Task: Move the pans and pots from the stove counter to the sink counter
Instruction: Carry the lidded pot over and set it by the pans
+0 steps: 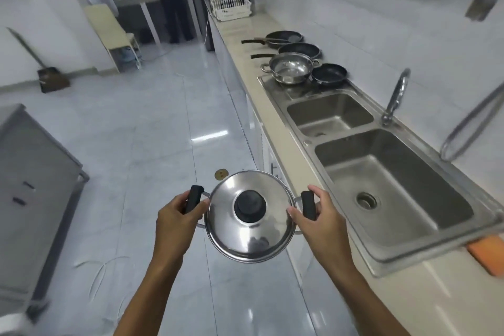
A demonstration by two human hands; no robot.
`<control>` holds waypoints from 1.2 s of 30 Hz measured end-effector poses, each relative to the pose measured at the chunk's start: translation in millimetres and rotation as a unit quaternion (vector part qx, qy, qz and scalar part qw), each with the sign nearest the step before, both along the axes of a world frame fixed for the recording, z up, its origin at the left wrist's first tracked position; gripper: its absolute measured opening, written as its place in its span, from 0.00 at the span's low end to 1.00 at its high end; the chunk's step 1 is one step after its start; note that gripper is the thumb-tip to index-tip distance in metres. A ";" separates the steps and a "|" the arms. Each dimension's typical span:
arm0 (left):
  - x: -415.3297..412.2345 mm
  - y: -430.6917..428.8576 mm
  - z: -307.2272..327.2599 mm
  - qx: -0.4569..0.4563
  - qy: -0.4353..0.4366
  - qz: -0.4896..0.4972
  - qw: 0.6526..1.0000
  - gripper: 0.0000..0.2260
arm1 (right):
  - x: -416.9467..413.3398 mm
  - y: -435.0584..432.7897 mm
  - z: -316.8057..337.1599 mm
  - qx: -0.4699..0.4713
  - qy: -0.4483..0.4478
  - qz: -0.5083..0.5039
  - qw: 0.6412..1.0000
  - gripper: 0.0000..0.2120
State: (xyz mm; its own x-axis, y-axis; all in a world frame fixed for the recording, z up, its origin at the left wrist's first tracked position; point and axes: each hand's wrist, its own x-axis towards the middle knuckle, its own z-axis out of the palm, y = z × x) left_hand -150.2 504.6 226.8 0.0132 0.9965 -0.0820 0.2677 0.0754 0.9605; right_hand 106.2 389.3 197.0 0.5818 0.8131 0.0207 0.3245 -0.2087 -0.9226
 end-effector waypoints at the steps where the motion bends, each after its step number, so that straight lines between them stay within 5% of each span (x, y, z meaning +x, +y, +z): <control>1: 5.4 20.4 0.4 0.000 0.007 -0.001 1.000 0.13 | 3.7 19.4 1.7 0.000 -0.005 0.001 1.000 0.29; 36: 238.3 1000.4 -10.3 0.011 0.140 -0.104 0.985 0.17 | 208.1 967.3 -13.4 -0.059 -0.017 -0.093 0.994 0.31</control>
State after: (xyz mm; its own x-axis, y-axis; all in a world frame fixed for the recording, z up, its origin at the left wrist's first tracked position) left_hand 88.1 1505.0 216.5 0.1965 0.9764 -0.0896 0.5302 -0.0289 0.8474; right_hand 314.4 1356.6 183.5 0.7228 0.6894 -0.0472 0.3000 -0.3746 -0.8773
